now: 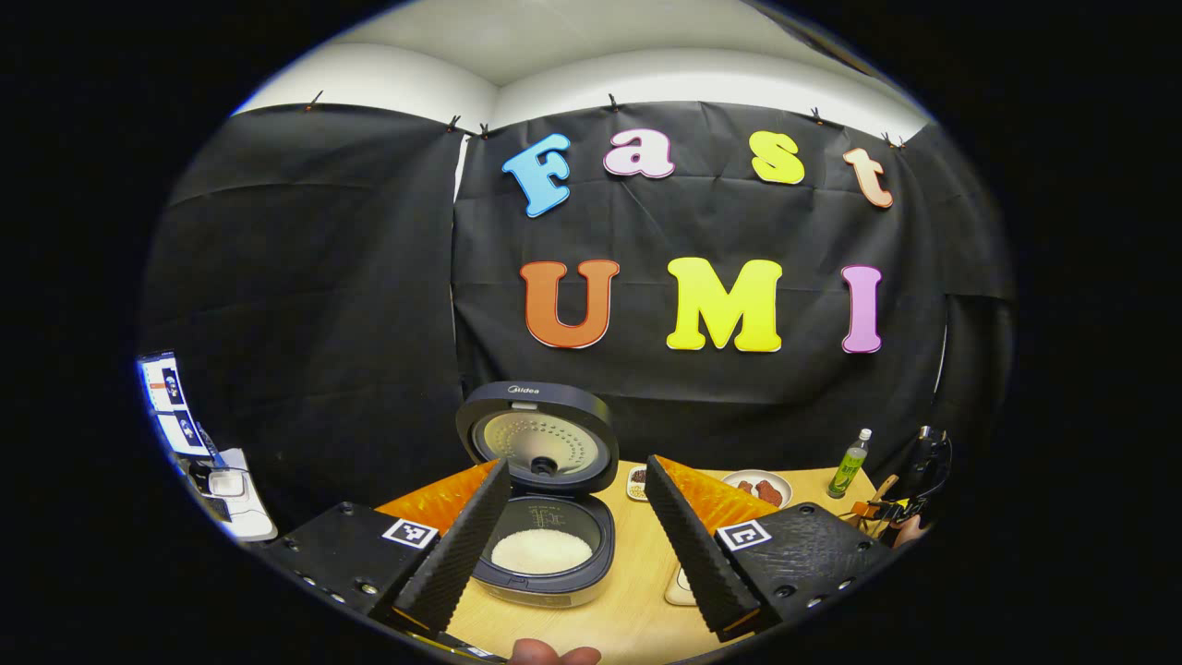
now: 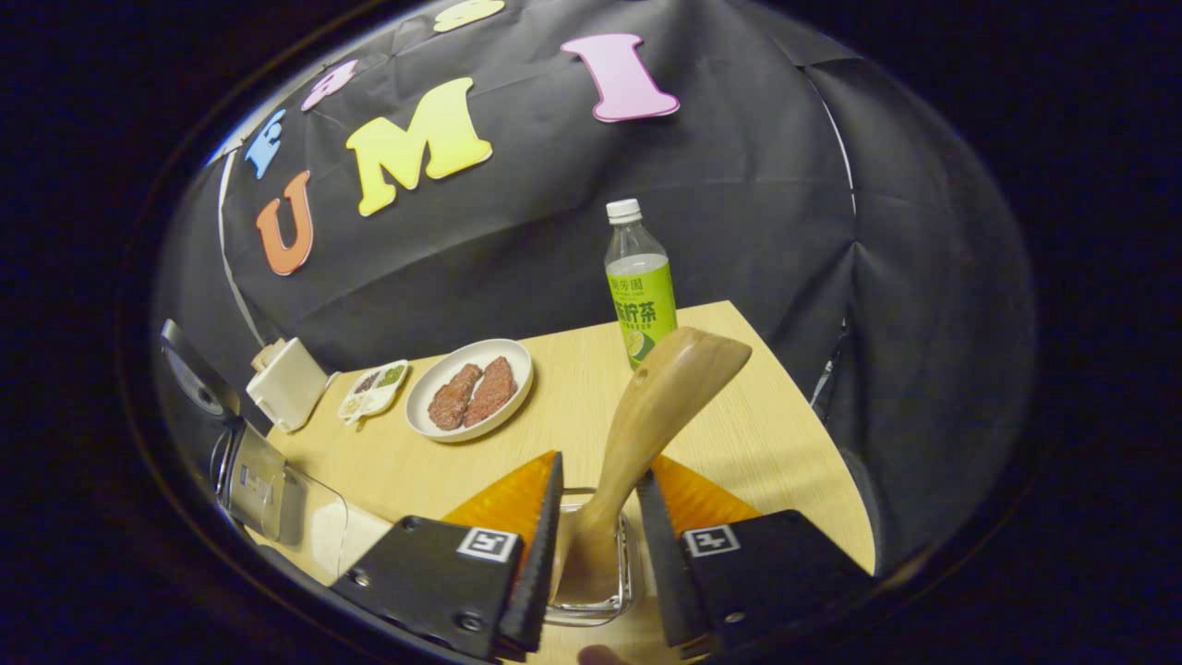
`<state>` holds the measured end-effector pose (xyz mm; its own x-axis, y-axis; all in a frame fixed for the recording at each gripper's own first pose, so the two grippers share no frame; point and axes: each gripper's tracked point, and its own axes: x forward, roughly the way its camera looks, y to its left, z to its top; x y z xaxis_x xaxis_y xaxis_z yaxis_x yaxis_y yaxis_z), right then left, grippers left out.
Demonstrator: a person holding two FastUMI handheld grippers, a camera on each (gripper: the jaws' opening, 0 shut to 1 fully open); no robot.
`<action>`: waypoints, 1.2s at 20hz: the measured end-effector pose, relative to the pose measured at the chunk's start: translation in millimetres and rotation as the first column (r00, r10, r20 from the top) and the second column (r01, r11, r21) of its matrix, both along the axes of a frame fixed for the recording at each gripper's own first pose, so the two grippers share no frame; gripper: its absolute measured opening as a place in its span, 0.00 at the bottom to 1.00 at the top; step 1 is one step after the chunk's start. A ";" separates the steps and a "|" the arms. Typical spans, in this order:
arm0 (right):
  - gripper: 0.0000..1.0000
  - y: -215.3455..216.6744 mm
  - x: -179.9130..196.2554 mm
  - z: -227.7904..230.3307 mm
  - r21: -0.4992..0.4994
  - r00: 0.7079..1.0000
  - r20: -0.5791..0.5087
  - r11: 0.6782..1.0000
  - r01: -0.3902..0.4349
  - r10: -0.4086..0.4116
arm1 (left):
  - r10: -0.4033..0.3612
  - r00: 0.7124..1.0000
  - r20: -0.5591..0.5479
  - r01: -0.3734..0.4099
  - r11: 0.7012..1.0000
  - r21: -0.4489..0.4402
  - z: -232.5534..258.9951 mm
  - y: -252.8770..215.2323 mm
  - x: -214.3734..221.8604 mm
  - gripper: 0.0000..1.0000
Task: Close the left gripper, press the button to open the rice cooker; take a wooden spoon from the chopstick holder with the right hand, scoop a spoonful of rice and pour it into the rice cooker, then put the wooden spoon back into the chopstick holder.
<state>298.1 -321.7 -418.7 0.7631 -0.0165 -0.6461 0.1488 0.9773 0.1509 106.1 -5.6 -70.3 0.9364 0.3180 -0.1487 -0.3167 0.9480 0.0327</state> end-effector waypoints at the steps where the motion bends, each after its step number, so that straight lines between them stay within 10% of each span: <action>1: 0.29 1.0 -1.5 1.3 0.007 1.000 0.001 1.000 -0.001 0.001 | 0.002 1.000 0.001 -0.002 1.000 0.000 0.8 0.4 -0.9 0.95; 7: 0.12 14.9 -16.9 22.5 0.060 1.000 0.011 0.998 0.021 -0.022 | 0.002 1.000 0.006 -0.002 1.000 -0.012 1.1 -1.3 -7.9 0.95; 14: 0.09 22.7 -19.8 91.2 -0.130 0.992 0.128 0.991 0.010 0.007 | -0.046 0.999 0.028 0.047 0.998 -0.036 5.3 -7.2 -17.4 0.94; 24: 0.09 173.7 -42.7 154.8 -0.105 0.981 0.156 0.989 -0.102 0.117 | -0.107 0.991 0.084 0.110 0.993 -0.032 17.7 29.1 -30.9 0.95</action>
<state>255.4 -148.0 -263.9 0.8580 0.0168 -0.5134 0.0214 0.9974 0.0684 75.2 23.5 -52.6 0.9746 0.2091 -0.0798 -0.2116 0.9770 -0.0245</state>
